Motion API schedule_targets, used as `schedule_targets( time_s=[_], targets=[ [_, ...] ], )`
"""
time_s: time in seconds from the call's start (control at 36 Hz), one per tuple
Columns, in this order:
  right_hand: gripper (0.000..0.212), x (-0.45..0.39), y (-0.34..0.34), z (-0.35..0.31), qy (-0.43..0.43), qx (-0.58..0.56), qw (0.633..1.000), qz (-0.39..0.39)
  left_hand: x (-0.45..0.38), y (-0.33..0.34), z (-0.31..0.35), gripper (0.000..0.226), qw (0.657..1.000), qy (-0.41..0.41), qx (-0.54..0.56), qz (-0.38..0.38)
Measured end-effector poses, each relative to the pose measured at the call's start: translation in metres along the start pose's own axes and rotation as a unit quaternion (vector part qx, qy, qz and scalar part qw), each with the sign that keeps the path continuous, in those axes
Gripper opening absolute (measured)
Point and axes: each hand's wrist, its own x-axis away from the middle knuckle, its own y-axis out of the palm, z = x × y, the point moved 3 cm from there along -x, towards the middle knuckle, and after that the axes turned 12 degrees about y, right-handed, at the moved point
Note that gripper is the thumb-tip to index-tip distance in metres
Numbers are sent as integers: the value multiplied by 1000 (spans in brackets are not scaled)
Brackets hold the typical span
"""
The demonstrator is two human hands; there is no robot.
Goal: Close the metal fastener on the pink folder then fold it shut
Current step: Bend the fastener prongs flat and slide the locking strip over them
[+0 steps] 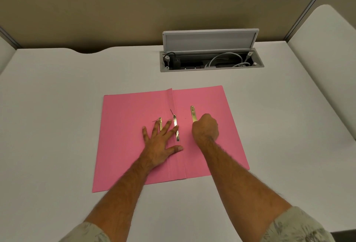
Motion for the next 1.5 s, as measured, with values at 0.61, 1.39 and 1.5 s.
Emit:
schedule_targets(
  time_s=[0.61,1.39,1.5],
  targets=[
    [26,0,2,-7,-21,-154,984,-86,-2,1,-1,92,1000,6,-20,-21],
    [10,19,-4,-7,-19,-288,927,-239,-2,-1,0,94,1000,6,-4,-14],
    [10,20,-4,-11,-23,-287,928,-236,-1,-2,1,95,1000,7,-3,-13]
  ],
)
